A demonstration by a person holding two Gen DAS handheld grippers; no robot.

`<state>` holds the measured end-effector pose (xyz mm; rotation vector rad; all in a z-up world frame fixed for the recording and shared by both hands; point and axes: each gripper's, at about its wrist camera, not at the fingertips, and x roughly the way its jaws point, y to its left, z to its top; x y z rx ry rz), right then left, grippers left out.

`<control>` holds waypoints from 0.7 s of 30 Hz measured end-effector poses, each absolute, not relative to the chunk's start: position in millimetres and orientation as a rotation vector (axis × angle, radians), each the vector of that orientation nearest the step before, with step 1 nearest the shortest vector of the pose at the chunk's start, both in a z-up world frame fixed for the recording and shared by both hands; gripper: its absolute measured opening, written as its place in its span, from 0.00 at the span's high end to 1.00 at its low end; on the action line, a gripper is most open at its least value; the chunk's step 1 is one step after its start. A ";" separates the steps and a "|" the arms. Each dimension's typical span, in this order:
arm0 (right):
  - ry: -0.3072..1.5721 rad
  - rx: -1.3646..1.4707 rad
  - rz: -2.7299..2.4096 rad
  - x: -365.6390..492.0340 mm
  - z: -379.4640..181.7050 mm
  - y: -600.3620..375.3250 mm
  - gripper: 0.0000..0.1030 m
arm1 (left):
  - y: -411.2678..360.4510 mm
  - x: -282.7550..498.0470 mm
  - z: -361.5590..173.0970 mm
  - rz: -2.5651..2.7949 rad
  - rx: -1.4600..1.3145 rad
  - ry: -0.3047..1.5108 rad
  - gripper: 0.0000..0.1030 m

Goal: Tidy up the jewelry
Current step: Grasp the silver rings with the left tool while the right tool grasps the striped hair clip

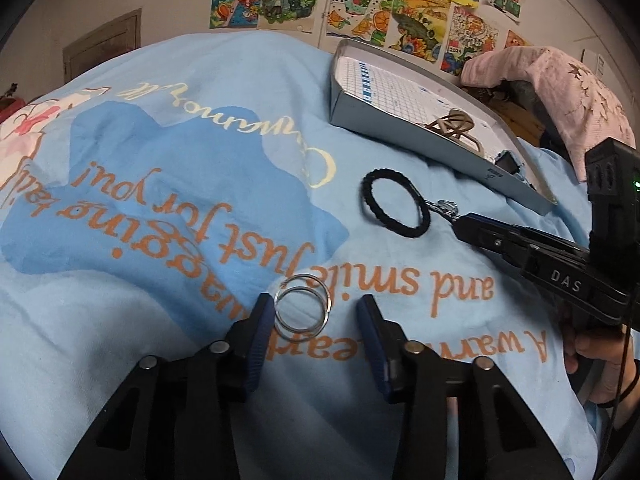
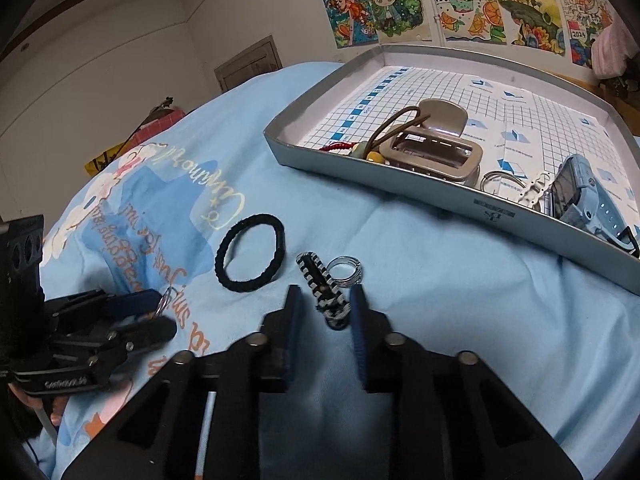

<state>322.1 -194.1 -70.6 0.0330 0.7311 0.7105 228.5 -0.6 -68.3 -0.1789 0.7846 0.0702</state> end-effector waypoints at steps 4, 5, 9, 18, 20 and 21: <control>0.723 0.028 0.723 317.7 -70.9 -192.8 0.86 | -2.7 229.5 -70.7 0.087 -0.164 0.796 0.67; 0.723 0.028 0.728 316.7 -71.4 -192.6 0.86 | -4.0 229.8 -71.2 0.090 -0.154 0.801 0.67; 0.721 0.033 0.749 311.9 -70.7 -194.2 0.87 | -7.2 228.3 -72.2 0.090 -0.133 0.801 0.74; 0.718 0.003 0.762 297.4 -69.2 -192.3 0.87 | 3.2 214.9 -70.1 -0.002 -0.226 0.735 0.75; 0.718 0.008 0.760 297.0 -69.6 -193.9 0.87 | 3.8 211.4 -68.0 -0.027 -0.242 0.714 0.75; 0.718 0.010 0.759 297.3 -69.5 -193.9 0.87 | 4.0 209.0 -66.4 -0.040 -0.249 0.698 0.75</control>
